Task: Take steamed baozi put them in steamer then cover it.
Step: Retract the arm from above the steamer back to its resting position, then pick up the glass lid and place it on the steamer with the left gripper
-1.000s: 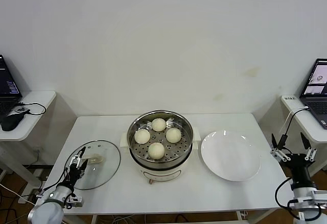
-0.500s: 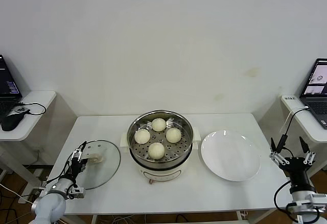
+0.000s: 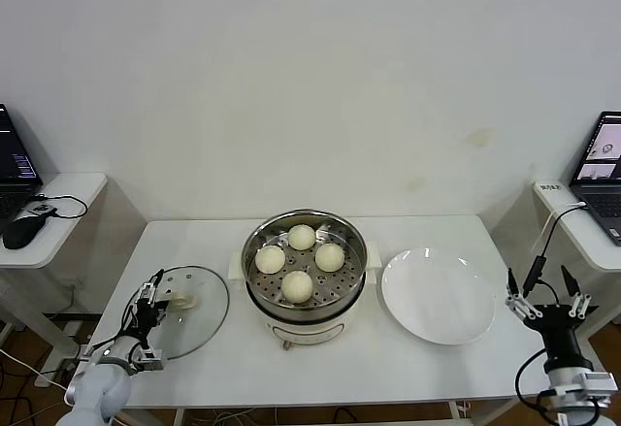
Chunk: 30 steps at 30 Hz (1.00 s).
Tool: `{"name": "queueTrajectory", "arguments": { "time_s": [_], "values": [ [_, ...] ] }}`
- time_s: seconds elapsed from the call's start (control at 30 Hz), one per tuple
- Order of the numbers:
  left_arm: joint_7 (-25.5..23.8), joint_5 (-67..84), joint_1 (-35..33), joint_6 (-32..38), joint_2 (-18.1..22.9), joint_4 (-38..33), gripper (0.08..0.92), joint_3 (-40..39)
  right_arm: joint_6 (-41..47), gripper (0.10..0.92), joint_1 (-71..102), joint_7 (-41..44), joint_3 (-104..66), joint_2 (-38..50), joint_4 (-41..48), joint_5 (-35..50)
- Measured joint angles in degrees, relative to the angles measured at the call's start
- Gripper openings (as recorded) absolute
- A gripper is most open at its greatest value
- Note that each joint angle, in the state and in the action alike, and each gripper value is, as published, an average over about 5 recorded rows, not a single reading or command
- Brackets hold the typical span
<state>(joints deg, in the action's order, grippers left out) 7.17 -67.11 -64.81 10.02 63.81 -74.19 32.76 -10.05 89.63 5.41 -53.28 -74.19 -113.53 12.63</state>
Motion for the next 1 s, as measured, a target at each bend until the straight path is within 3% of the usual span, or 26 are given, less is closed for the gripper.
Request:
{"name": "queueTrajectory", "arguments": {
  "time_s": [0.6, 0.7, 1.0],
  "values": [
    [0.8, 3.4, 0.7, 1.2, 0.4, 1.9, 0.183, 0.4, -0.2, 0.823, 0.0, 0.2, 1.5, -0.6, 0.3, -1.1],
    [1.3, 3.8, 0.1, 1.4, 0.2, 1.4, 0.148, 0.8, -0.2, 0.823, 0.0, 0.2, 1.6, -0.4, 0.1, -1.1],
    [2.3, 5.9, -4.3, 0.0, -1.2, -5.8, 0.148, 3.5, -0.2, 0.823, 0.1, 0.2, 2.1, 0.0, -0.3, -1.3]
  ]
}}
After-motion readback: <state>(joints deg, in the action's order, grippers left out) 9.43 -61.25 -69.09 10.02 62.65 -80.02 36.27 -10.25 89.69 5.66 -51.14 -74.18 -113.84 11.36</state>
